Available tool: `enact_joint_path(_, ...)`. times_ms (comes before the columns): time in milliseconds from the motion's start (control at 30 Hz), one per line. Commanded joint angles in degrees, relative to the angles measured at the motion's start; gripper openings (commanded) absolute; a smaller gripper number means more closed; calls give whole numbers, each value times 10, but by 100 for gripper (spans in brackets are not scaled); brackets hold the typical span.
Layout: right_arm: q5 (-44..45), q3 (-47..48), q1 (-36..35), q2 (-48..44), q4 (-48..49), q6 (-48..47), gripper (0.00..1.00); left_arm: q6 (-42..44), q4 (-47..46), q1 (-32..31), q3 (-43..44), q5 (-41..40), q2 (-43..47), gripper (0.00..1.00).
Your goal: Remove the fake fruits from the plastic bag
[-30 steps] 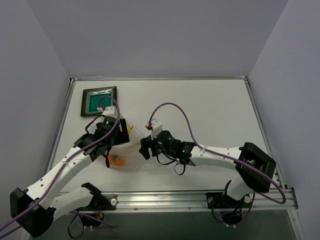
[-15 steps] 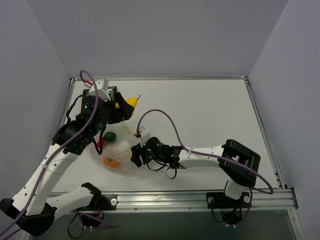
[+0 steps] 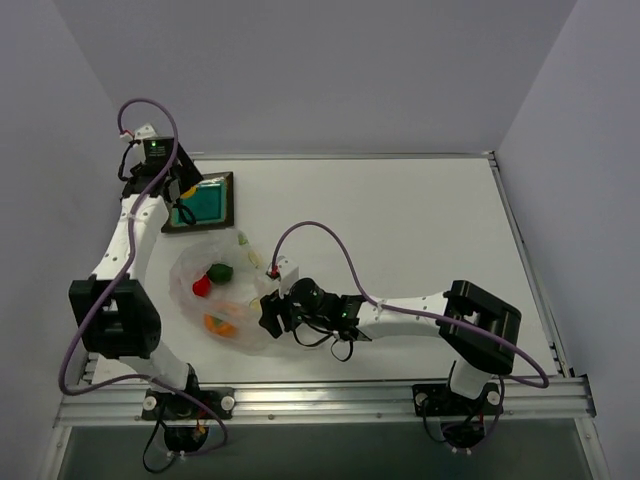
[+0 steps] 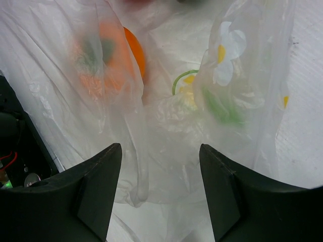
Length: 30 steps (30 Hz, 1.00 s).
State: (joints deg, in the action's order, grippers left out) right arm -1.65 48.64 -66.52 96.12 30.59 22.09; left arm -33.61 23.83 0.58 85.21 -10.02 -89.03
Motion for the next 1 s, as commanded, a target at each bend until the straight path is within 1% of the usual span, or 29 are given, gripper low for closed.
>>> enact_joint_path(0,15,8,-6,-28,13,-5,58,39,-37,30,36,-3,-35,33)
enact_joint_path(67,15,20,-6,-27,8,-11,58,43,-50,49,53,12,-74,33)
enact_joint_path(167,15,38,-5,-18,-1,-18,58,55,-62,61,71,25,-125,35)
enact_joint_path(400,2,69,-5,-3,-11,-29,58,77,-76,67,102,27,-220,39)
enact_joint_path(533,-5,94,-5,11,-25,-41,58,84,-81,67,115,29,-252,48)
enact_joint_path(567,-5,95,-5,12,-26,-42,58,86,-78,66,120,27,-265,53)
enact_joint_path(633,-9,95,-5,12,-27,-44,58,90,-64,66,133,22,-278,57)
enact_joint_path(667,-11,94,-3,11,-27,-42,58,91,-64,66,137,21,-283,64)
enact_joint_path(700,-12,93,-2,9,-27,-43,58,91,-66,67,138,21,-286,67)
enact_joint_path(733,-13,91,-3,5,-28,-42,58,91,-67,67,137,21,-287,71)
enact_joint_path(767,-13,90,-1,1,-29,-42,58,90,-68,67,136,23,-287,76)
enact_joint_path(867,-1,89,2,-8,-35,-42,59,85,-70,66,131,33,-280,85)
enact_joint_path(900,0,89,3,-10,-37,-42,59,83,-70,67,129,37,-275,90)
enact_joint_path(967,4,88,5,-15,-38,-42,59,77,-70,66,126,49,-255,93)
